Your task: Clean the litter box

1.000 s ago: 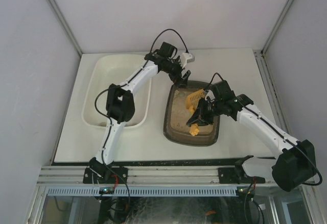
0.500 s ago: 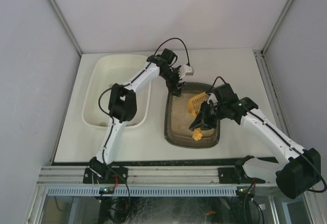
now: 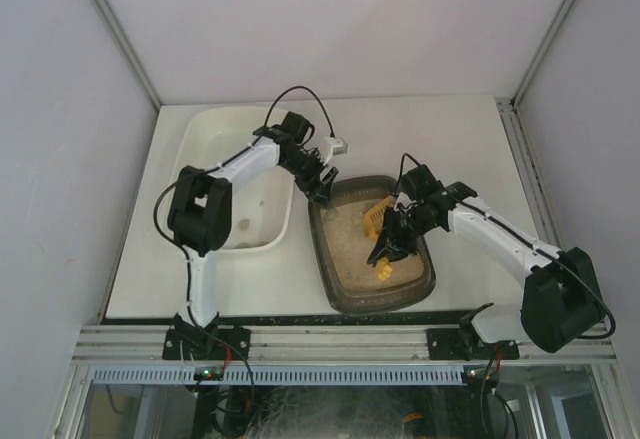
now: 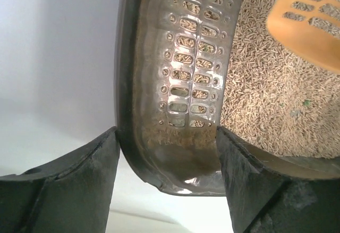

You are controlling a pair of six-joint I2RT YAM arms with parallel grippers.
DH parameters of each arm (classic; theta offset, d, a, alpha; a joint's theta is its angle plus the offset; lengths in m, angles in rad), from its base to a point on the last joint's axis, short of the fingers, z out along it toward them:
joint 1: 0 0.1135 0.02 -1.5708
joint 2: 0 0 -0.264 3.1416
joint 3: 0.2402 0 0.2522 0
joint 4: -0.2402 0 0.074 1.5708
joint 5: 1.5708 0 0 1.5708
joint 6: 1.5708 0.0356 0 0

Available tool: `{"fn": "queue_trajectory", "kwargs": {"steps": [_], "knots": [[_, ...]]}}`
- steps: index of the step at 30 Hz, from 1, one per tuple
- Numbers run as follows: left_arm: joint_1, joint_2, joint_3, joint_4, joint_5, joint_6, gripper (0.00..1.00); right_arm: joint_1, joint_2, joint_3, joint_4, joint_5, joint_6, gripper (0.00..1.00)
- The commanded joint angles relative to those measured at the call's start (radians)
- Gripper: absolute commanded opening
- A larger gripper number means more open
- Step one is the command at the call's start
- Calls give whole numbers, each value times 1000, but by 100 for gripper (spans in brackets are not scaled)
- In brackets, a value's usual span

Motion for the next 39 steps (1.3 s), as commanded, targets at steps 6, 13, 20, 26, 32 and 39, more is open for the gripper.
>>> {"fn": "queue_trajectory", "kwargs": {"steps": [6, 13, 20, 26, 32, 39], "knots": [[-21, -178, -202, 94, 122, -200, 73, 131, 92, 11, 141, -89, 82, 0], [-21, -196, -249, 158, 123, -246, 74, 179, 140, 11, 132, -53, 89, 0], [-21, -200, -268, 188, 135, -284, 74, 187, 201, 11, 167, -52, 95, 0], [-21, -209, -284, 218, 143, -321, 74, 186, 245, -11, 297, -27, 161, 0], [-21, -212, -289, 238, 130, -353, 74, 193, 263, -114, 579, -41, 329, 0], [-21, -221, -316, 274, 120, -384, 74, 196, 310, -248, 941, -48, 513, 0]]}}
